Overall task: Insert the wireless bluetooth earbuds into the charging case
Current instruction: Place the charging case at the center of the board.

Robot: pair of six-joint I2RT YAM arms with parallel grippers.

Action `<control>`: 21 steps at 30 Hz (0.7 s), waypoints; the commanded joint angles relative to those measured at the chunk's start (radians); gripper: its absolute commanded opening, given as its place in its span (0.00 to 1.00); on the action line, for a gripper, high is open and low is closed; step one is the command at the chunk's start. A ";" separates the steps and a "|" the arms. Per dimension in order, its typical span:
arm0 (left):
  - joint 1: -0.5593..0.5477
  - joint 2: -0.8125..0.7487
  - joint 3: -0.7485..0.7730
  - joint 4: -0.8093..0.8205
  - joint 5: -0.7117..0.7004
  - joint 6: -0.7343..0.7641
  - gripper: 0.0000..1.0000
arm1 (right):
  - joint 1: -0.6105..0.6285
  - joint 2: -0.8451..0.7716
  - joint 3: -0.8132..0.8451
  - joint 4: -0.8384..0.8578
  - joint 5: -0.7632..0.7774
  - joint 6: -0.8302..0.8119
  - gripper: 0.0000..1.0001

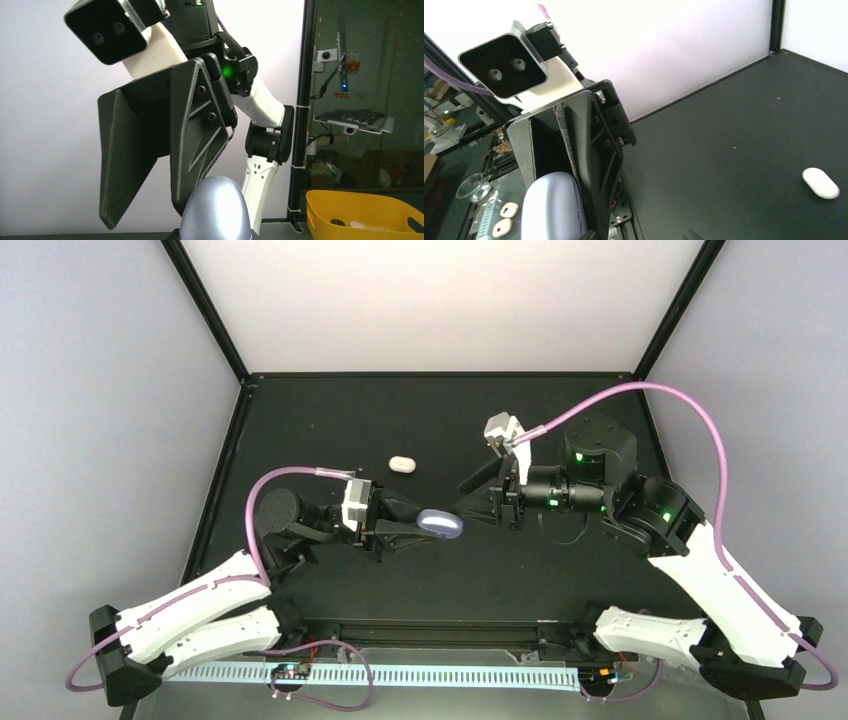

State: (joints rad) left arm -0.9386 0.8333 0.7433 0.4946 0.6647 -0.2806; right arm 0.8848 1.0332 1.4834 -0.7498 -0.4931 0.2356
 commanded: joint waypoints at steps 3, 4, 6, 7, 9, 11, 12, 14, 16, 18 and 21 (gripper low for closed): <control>-0.001 0.029 0.000 -0.093 -0.183 -0.006 0.01 | 0.001 -0.061 -0.029 -0.027 0.418 0.044 0.53; 0.000 0.043 -0.005 -0.128 -0.234 -0.011 0.01 | -0.003 -0.067 -0.046 -0.036 0.498 0.058 0.56; 0.001 0.088 -0.015 -0.218 -0.339 -0.033 0.01 | -0.018 -0.083 -0.104 -0.036 0.613 0.092 0.60; 0.004 0.115 -0.020 -0.252 -0.388 -0.049 0.02 | -0.029 -0.099 -0.141 -0.027 0.644 0.111 0.62; 0.013 0.181 -0.030 -0.304 -0.459 -0.094 0.01 | -0.047 -0.141 -0.234 0.008 0.710 0.149 0.64; 0.029 0.260 -0.039 -0.321 -0.484 -0.143 0.01 | -0.049 -0.194 -0.335 0.049 0.784 0.177 0.66; 0.039 0.307 -0.041 -0.322 -0.489 -0.170 0.02 | -0.049 -0.220 -0.377 0.065 0.812 0.190 0.67; 0.056 0.404 -0.033 -0.317 -0.479 -0.208 0.02 | -0.050 -0.258 -0.452 0.081 0.847 0.214 0.69; 0.075 0.532 -0.009 -0.313 -0.468 -0.239 0.02 | -0.050 -0.276 -0.502 0.080 0.847 0.228 0.70; 0.094 0.662 0.045 -0.350 -0.462 -0.263 0.01 | -0.052 -0.284 -0.531 0.065 0.841 0.241 0.70; 0.116 0.795 0.109 -0.377 -0.458 -0.285 0.01 | -0.051 -0.311 -0.561 0.051 0.835 0.257 0.71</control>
State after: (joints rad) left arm -0.8490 1.5066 0.7559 0.1738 0.2218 -0.4919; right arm 0.8375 0.7601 0.9463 -0.7189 0.2893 0.4465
